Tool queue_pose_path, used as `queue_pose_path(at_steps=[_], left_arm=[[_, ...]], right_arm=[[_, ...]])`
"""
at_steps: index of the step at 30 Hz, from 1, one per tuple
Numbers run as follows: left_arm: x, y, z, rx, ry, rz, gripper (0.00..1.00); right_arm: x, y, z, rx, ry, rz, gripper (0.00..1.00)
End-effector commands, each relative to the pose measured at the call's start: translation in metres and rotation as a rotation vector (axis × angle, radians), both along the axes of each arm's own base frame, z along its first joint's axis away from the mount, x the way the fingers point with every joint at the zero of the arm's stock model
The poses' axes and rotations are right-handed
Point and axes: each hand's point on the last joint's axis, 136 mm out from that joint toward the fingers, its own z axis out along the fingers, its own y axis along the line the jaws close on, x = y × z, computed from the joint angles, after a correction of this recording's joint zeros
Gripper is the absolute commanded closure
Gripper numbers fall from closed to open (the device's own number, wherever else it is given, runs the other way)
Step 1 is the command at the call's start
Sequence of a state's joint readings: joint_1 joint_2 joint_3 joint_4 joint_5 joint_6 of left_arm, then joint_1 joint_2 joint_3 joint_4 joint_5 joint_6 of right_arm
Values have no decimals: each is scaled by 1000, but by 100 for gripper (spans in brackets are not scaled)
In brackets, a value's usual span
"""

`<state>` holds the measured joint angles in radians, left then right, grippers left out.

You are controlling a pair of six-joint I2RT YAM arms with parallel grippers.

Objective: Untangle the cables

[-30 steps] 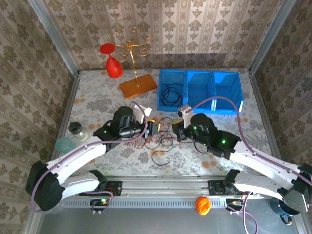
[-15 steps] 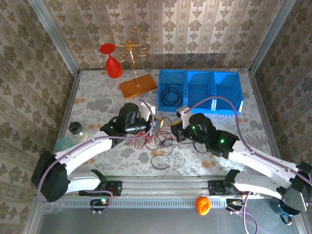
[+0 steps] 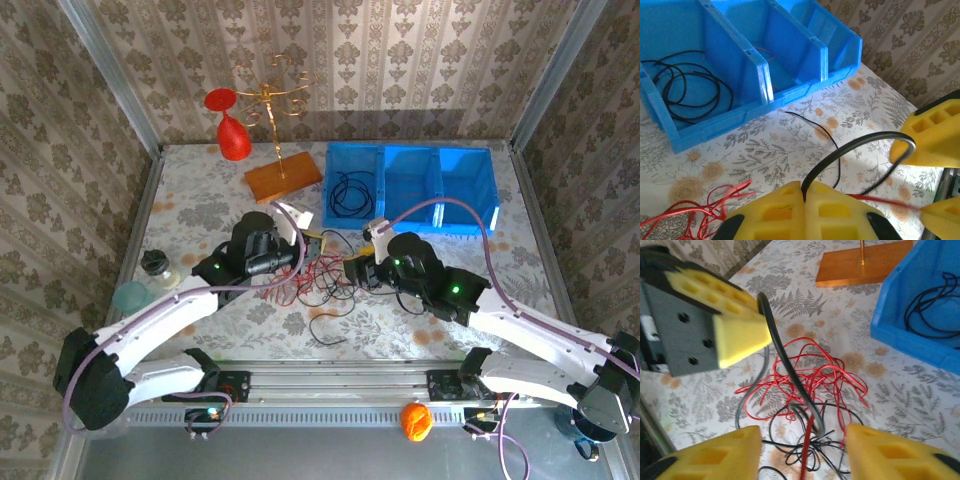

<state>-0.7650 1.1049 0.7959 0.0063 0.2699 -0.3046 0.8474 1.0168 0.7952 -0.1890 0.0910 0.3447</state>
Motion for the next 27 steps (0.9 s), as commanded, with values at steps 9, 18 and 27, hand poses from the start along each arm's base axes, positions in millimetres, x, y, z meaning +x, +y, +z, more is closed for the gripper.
queue_pose_path(at_steps=[9, 18, 27], left_arm=[[-13, 28, 109, -77, -176, 37, 100], [-18, 40, 131, -147, -173, 56, 100], [-19, 44, 131, -165, -153, 61, 100]], right_arm=[[10, -23, -32, -38, 34, -108, 43], [1, 27, -25, 106, 80, 97, 42], [18, 87, -19, 197, 120, 234, 44]])
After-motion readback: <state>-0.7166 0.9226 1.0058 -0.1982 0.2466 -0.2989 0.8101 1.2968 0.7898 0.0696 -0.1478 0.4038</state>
